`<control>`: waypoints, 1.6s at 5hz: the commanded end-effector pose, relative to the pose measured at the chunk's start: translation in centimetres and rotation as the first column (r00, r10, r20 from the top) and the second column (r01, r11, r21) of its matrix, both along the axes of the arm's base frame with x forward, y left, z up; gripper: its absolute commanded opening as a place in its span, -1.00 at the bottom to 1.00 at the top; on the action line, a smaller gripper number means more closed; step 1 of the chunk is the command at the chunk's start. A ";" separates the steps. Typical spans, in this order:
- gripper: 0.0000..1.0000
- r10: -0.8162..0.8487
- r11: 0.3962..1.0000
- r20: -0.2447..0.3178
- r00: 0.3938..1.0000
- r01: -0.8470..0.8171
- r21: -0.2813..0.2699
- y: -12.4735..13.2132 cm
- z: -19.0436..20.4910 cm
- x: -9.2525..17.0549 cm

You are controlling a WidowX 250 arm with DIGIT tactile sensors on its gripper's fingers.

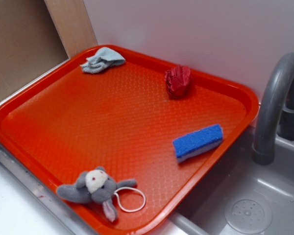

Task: Grab the blue cloth.

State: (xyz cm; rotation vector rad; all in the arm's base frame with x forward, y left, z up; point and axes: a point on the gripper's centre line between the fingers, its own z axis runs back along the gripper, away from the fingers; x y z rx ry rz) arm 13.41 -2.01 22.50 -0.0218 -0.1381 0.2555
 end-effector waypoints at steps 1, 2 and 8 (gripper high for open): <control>1.00 0.355 0.934 0.184 0.916 -0.354 -0.041 -0.3 -2.8 4.1; 1.00 0.434 0.899 0.235 0.870 -0.435 -0.050 -0.1 -4.7 7.0; 1.00 0.421 0.904 0.289 0.860 -0.371 -0.213 -2.5 -16.5 20.0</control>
